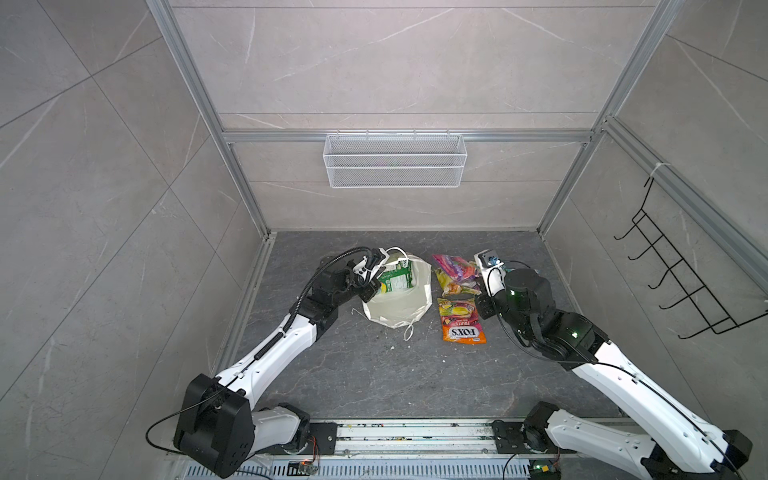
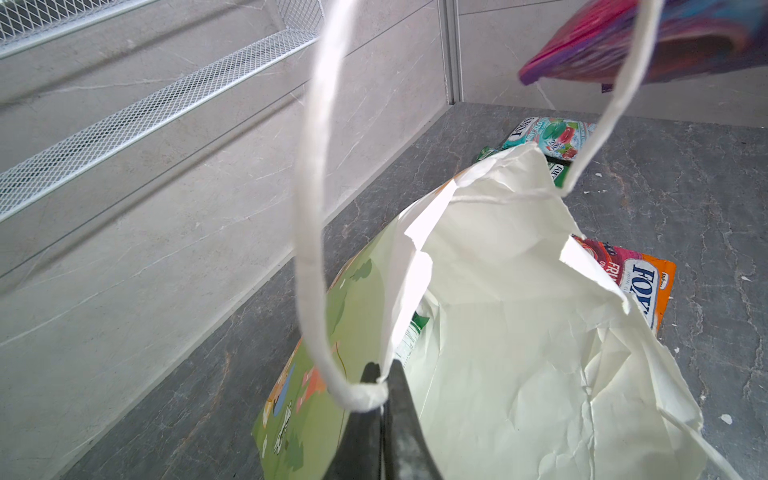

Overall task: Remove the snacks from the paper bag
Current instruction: 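Lower the purple berries pack onto the table beside the orange pack and release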

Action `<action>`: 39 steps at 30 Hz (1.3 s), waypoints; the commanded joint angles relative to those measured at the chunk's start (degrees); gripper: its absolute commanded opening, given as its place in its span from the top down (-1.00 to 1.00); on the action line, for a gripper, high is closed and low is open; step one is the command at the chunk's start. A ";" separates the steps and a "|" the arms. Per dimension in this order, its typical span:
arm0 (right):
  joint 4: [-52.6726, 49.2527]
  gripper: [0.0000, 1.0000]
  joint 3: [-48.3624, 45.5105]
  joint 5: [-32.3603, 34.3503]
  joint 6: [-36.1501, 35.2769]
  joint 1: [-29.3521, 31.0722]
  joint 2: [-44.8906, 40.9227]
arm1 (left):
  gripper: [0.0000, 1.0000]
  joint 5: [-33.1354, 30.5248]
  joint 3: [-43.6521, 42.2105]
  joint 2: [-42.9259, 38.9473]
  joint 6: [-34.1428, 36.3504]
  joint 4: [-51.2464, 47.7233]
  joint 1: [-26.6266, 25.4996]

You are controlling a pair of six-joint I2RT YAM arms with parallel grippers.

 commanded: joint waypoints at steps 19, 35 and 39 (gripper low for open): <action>-18.04 1.00 3.09 9.25 19.30 -7.92 14.66 | 1.00 -0.31 -4.52 -3.73 -1.12 6.64 0.09; -21.69 1.00 1.09 5.91 23.69 -16.25 18.75 | 1.00 -0.49 -3.78 -1.10 -1.52 8.08 0.09; -21.41 1.00 0.59 6.33 24.24 -17.71 20.77 | 1.00 -0.30 -3.91 -1.01 -1.52 8.43 0.08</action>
